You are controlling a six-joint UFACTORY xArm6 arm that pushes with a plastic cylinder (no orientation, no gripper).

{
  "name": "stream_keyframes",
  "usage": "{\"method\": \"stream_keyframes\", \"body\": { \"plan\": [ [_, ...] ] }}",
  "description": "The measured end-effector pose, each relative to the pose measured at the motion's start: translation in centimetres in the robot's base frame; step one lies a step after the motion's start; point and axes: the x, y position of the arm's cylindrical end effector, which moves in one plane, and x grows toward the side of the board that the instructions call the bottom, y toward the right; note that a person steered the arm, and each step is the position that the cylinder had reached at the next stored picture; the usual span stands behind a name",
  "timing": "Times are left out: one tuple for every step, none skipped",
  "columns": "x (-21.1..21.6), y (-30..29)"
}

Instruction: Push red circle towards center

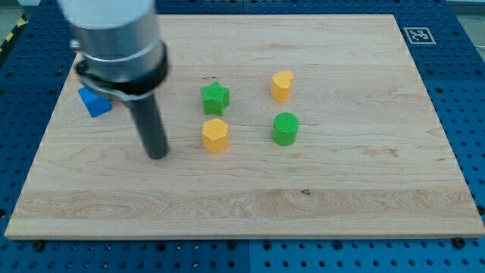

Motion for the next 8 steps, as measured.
{"method": "stream_keyframes", "body": {
  "plan": [
    [-2.9, -5.6],
    [-5.4, -5.5],
    [-8.0, -5.0],
    [-11.4, -5.0],
    [-14.1, -4.4],
    [-15.9, -3.1],
    [-16.3, -1.5],
    [-16.2, 0.7]
  ]
}}
